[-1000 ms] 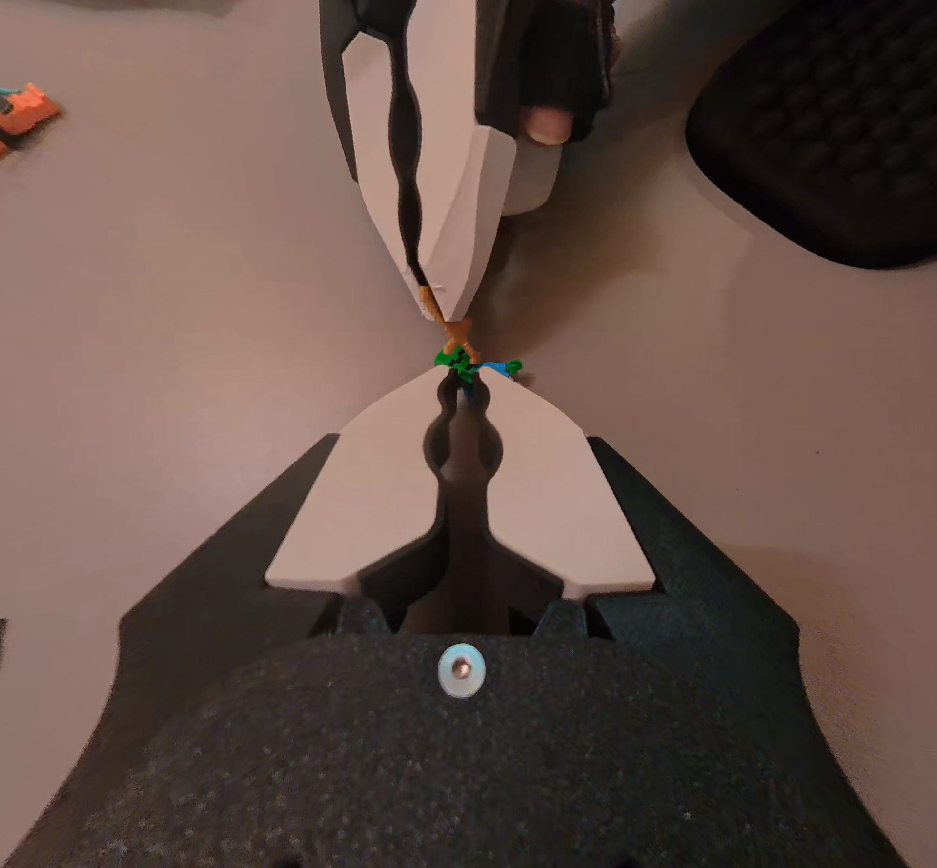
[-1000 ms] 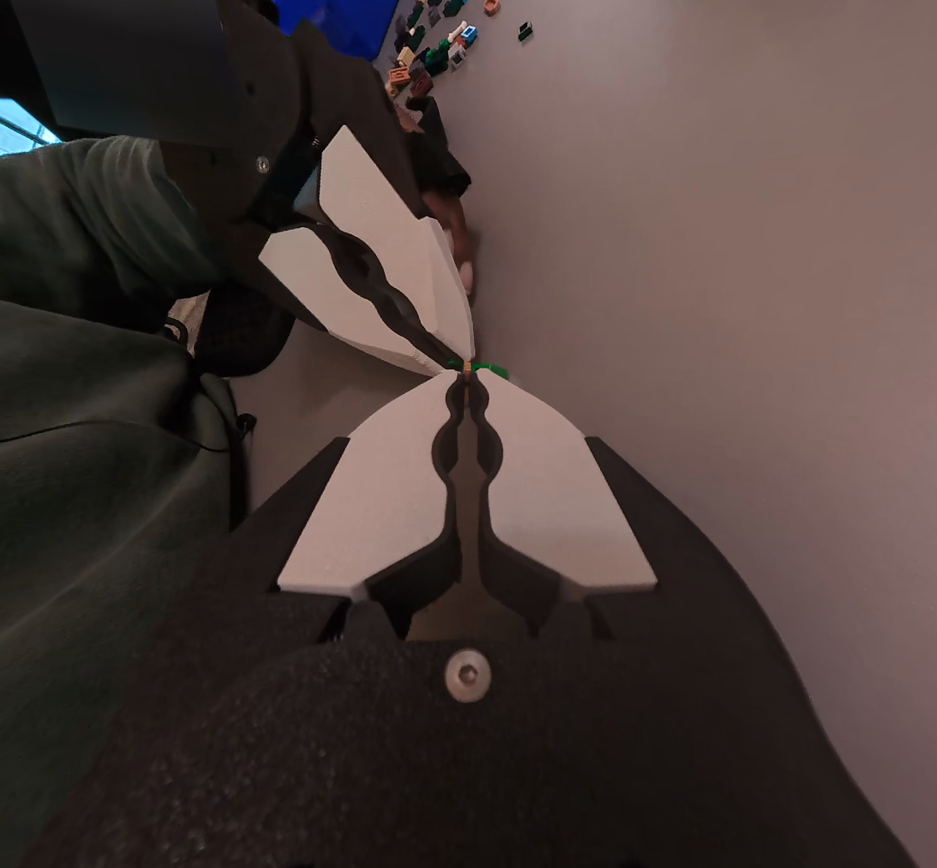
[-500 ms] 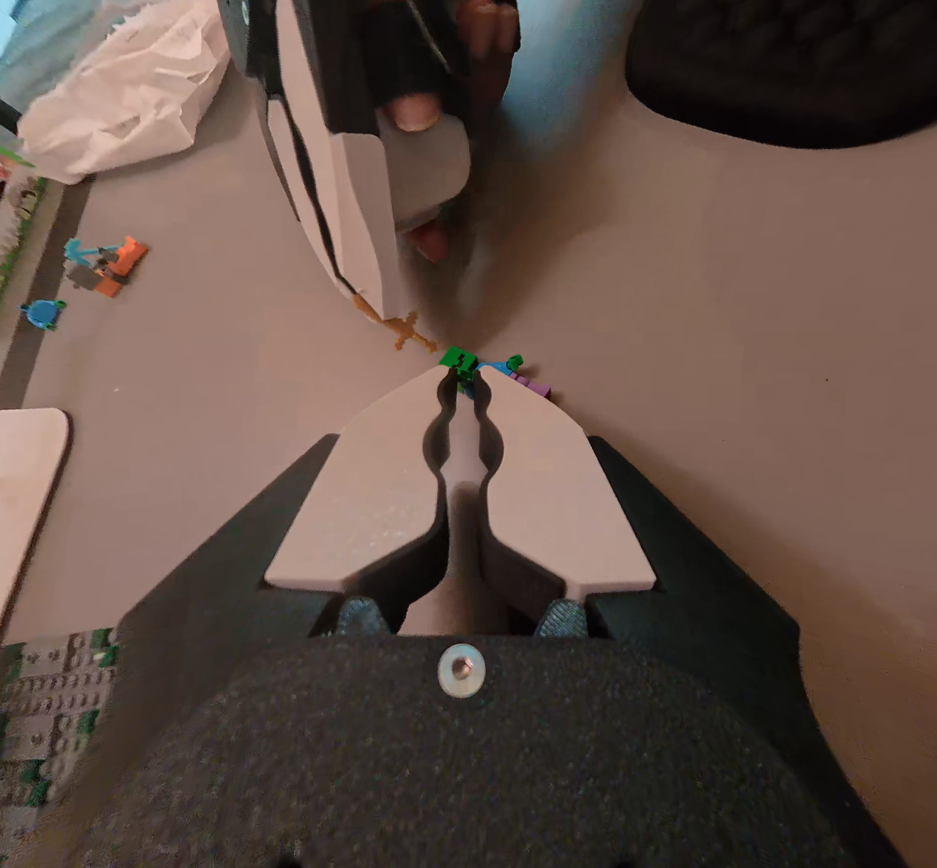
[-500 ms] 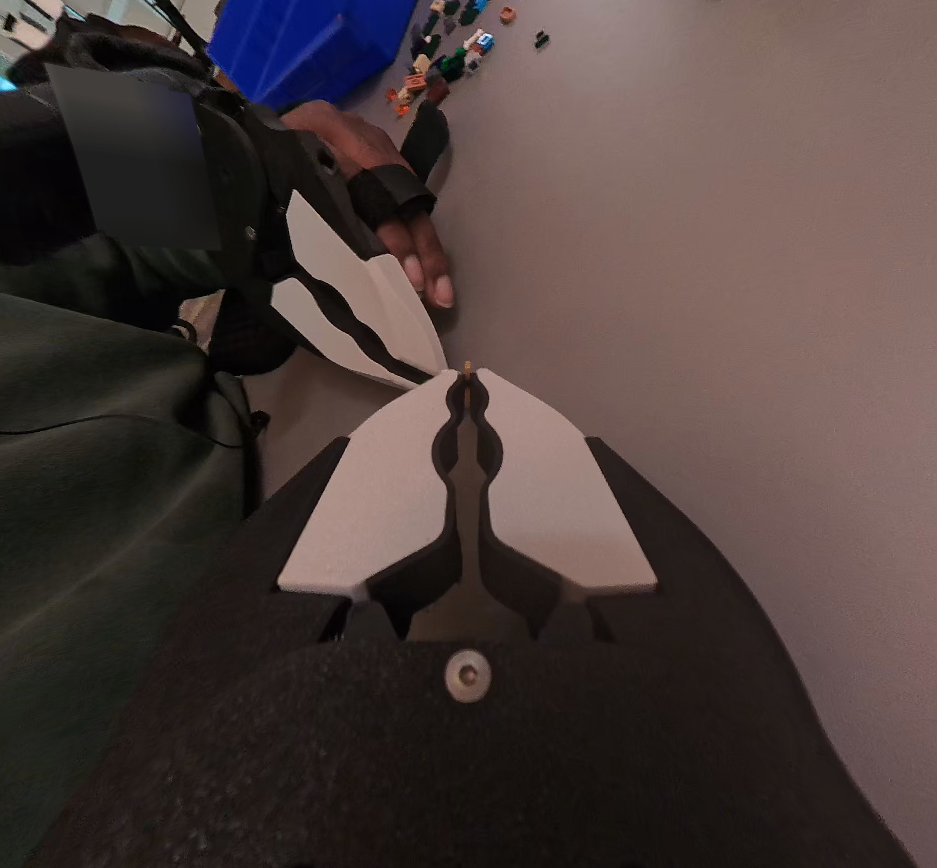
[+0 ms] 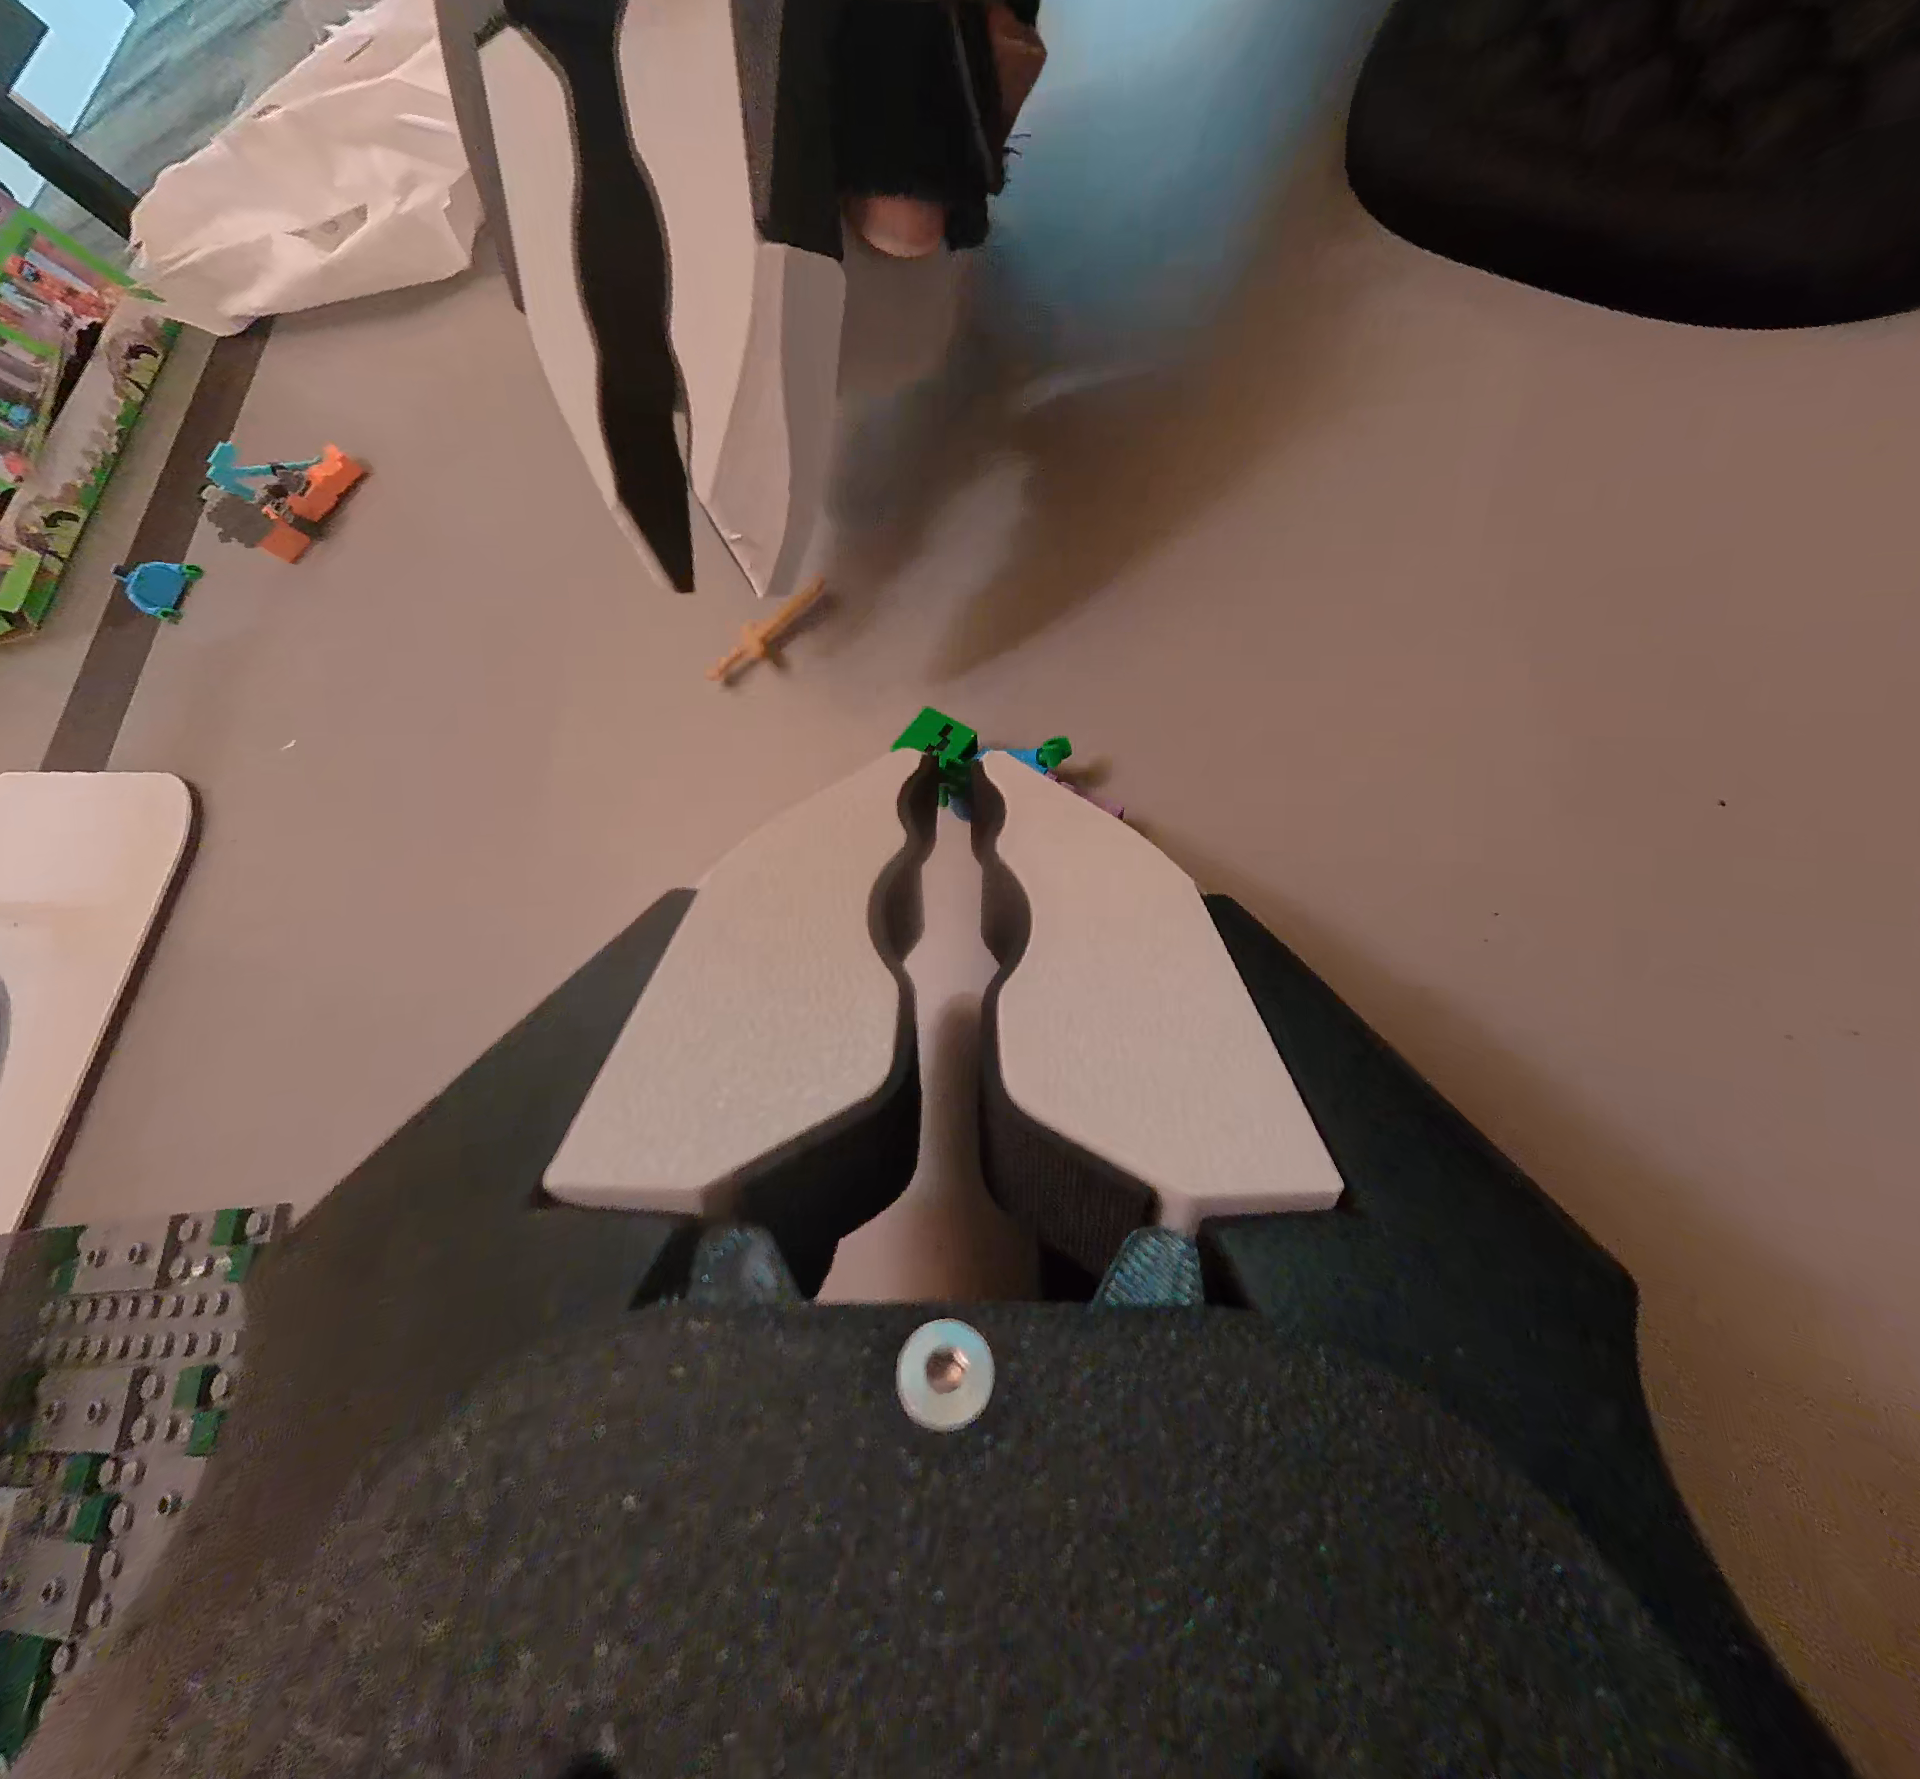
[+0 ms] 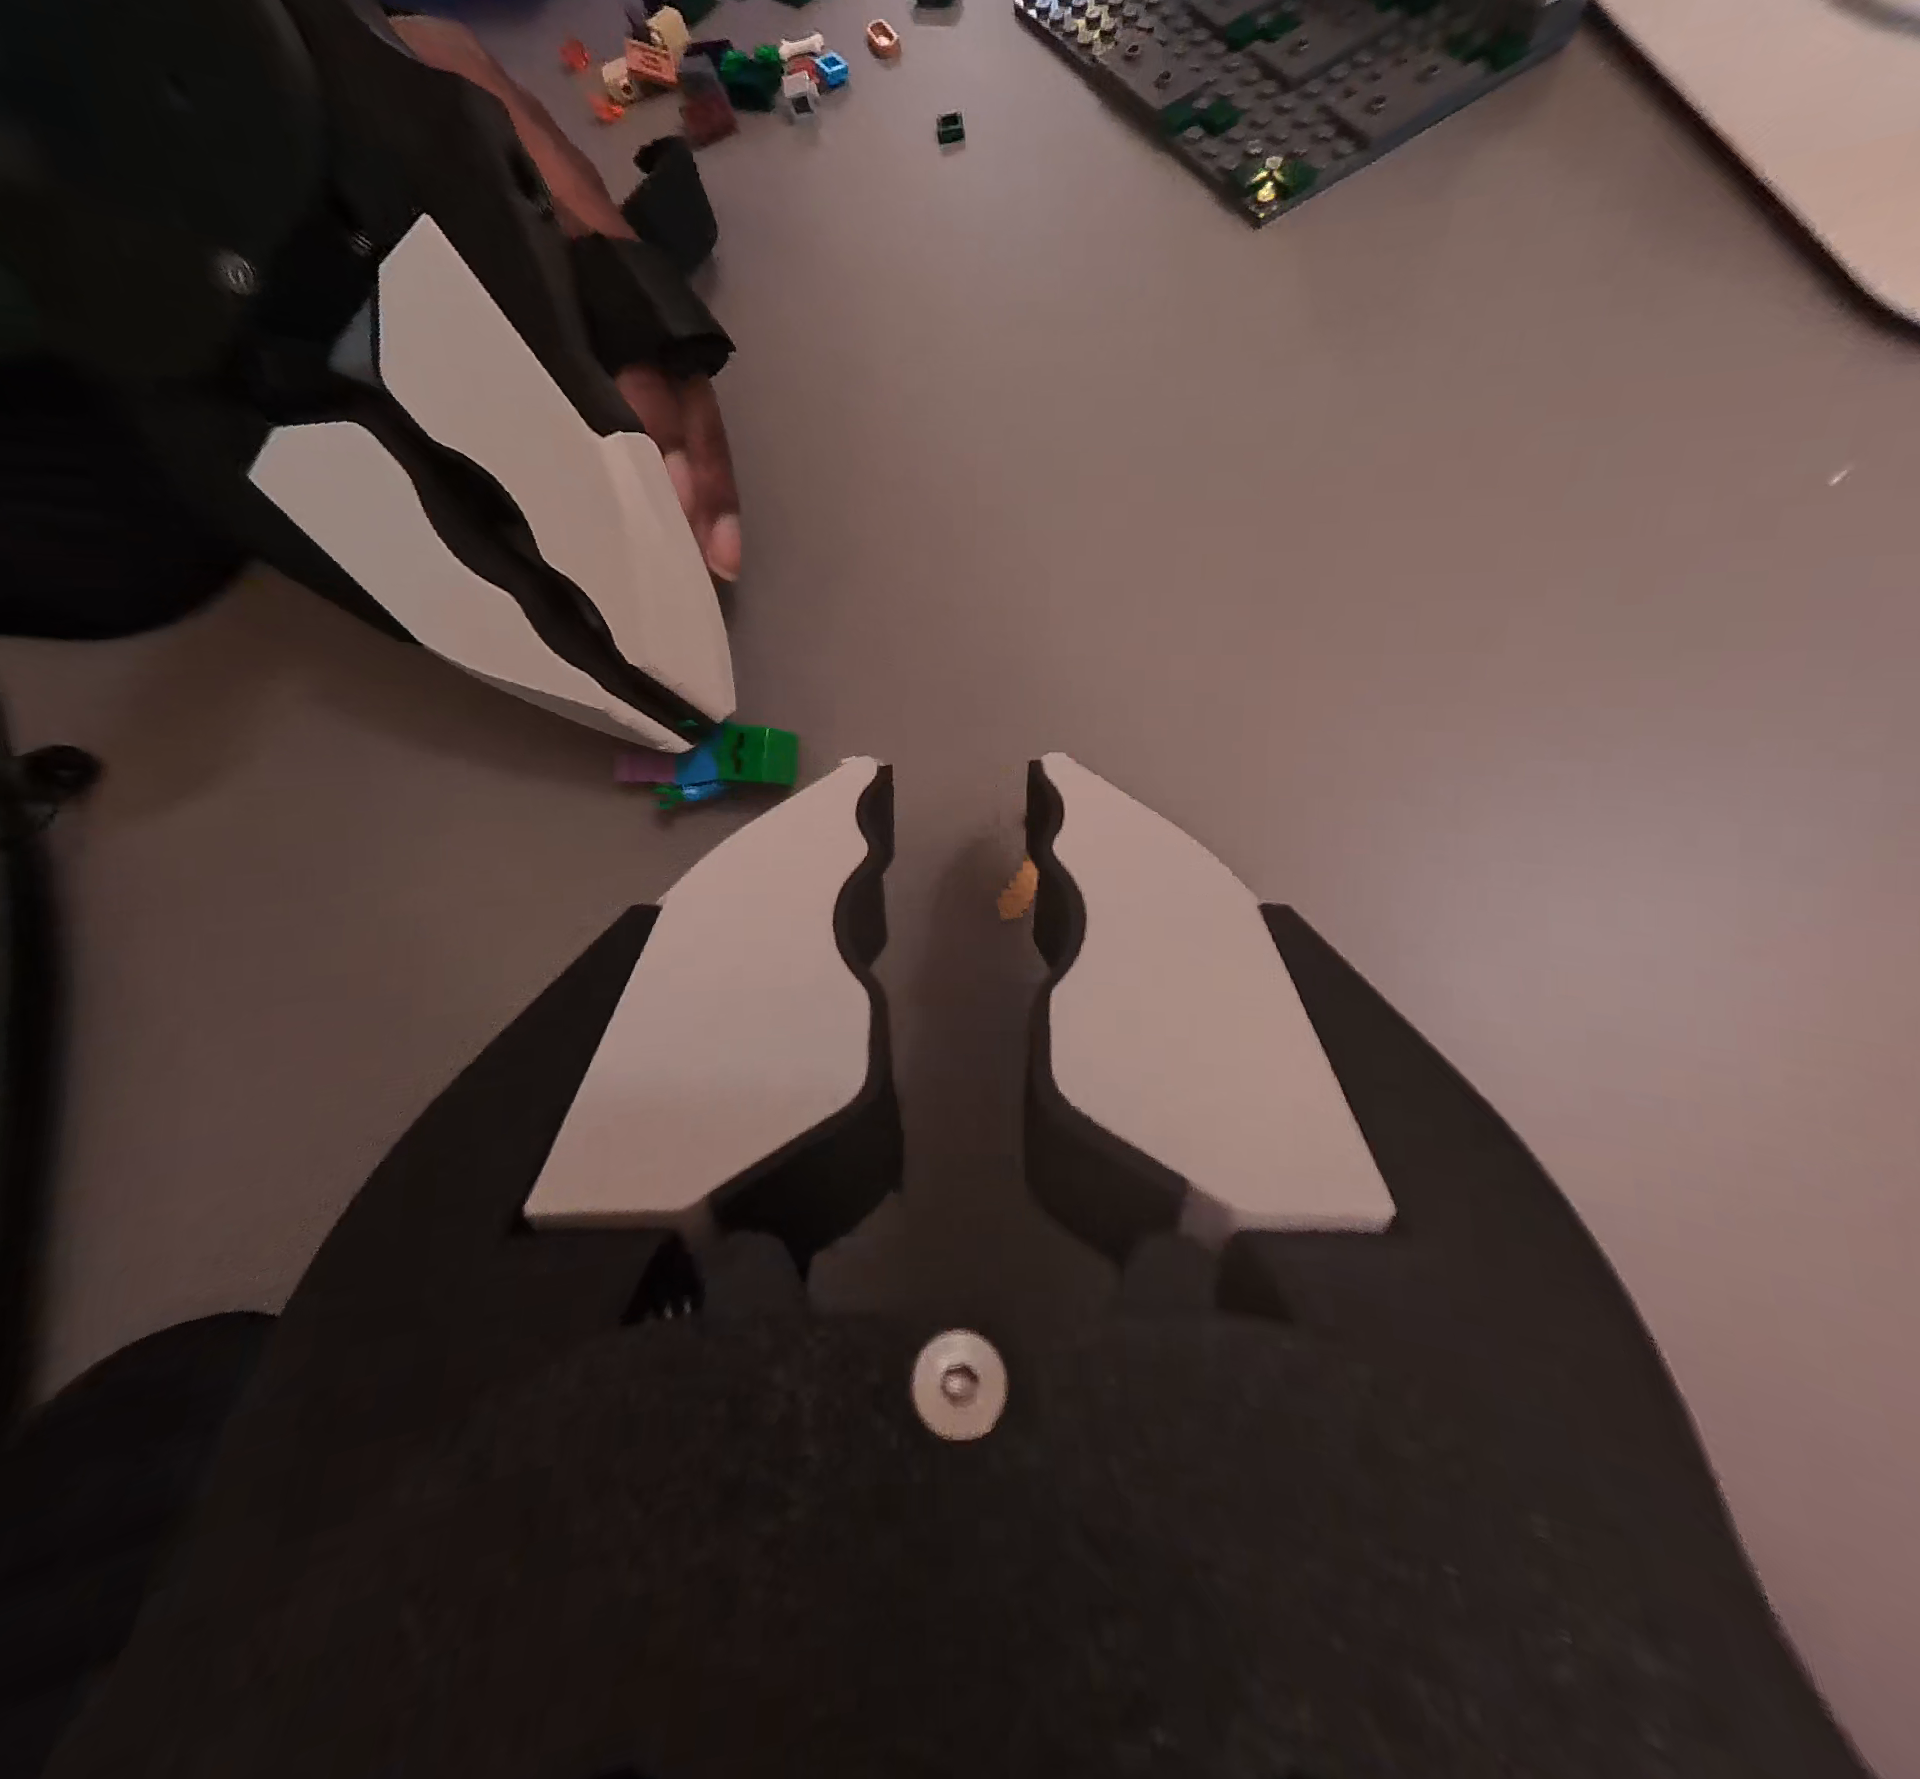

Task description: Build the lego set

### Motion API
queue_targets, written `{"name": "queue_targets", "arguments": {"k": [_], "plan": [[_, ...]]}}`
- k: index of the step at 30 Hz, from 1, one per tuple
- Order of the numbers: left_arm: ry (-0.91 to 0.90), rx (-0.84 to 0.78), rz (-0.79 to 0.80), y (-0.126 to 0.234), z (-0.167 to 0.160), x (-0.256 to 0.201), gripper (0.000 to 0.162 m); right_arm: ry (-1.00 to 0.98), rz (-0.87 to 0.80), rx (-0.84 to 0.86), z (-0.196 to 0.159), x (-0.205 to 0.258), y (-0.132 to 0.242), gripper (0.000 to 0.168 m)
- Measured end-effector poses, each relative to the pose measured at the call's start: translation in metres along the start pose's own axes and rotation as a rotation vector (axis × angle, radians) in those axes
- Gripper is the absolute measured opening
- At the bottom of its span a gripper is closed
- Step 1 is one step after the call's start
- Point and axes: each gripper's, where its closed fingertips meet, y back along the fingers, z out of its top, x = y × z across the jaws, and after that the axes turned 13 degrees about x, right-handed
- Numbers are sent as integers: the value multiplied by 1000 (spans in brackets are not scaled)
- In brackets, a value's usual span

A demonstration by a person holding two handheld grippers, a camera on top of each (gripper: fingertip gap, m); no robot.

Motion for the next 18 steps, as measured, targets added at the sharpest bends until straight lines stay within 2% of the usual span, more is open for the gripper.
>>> {"name": "queue_targets", "arguments": {"k": [4,7,11,13,18], "plan": [[3,-3,11,0,0,1,5,5,7,-22,5,1,5,24],[-5,-26,37,3,3,3,5,80,95,-20,6,24,6,23],[-55,-114,76,14,19,2,5,227,136,-25,4,51,1,30],[-114,-153,129,22,29,2,5,217,192,-29,5,56,2,32],[-216,-192,239,37,46,2,5,168,396,-42,13,71,15,16]]}}
